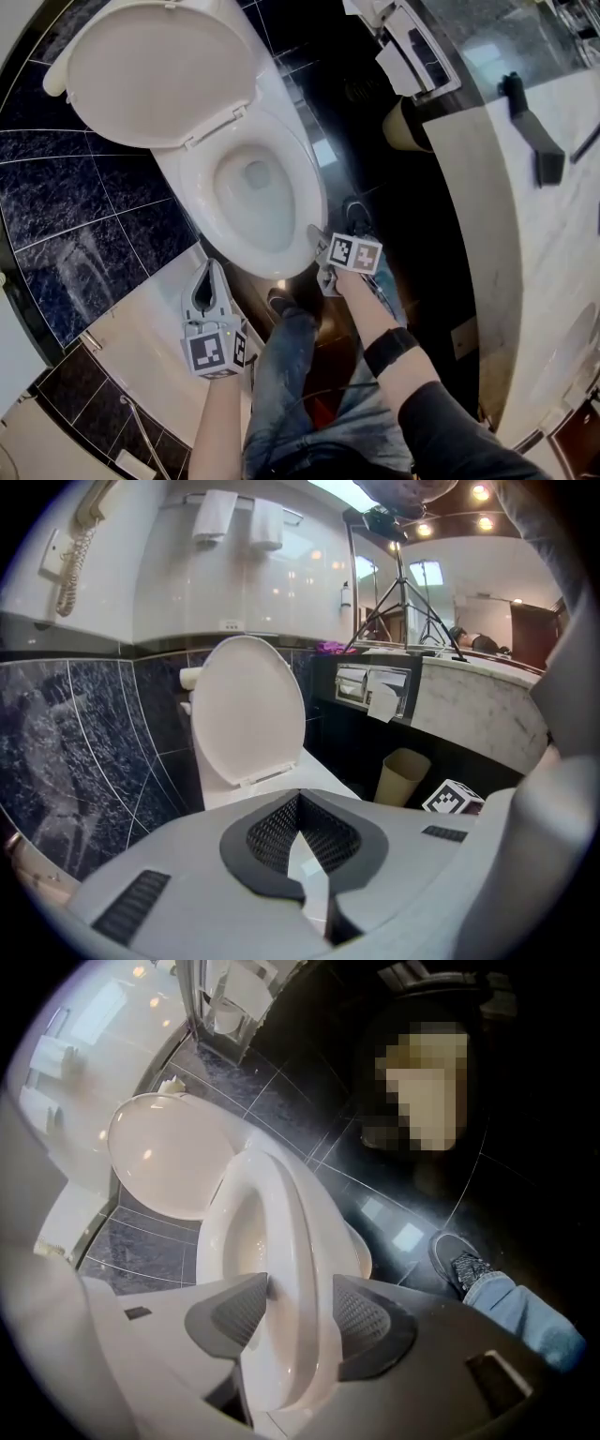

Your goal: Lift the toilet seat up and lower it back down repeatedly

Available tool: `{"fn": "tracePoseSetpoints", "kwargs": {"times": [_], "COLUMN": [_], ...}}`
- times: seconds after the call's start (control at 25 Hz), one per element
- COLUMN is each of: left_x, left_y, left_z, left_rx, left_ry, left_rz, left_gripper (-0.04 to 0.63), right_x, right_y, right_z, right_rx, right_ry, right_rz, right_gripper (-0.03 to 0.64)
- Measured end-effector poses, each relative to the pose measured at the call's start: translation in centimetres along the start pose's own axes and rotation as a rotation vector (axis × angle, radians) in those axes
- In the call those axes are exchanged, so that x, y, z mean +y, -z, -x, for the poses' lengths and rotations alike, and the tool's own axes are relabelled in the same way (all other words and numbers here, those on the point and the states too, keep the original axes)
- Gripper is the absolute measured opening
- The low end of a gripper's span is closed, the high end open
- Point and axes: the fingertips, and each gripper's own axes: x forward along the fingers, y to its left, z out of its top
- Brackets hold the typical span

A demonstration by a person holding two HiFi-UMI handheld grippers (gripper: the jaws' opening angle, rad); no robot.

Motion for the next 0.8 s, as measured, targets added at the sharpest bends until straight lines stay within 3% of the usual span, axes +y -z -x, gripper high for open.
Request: {"fn": "tracePoseSetpoints", "kwargs": {"times": [0.8], "left_x": [0.6], "left_y": [2.2], "left_z": [0.0], "left_rx": [0.027], "left_ry": [-0.019], "left_rz": [0.049], "left_gripper": [0.000], "right_x": [0.8], "right_y": [-0.4], "right_z": [0.4], "right_rx": [0.003], "right_ry": [0.035], "right_rz": [-0.043], "right_gripper": [0.166]}}
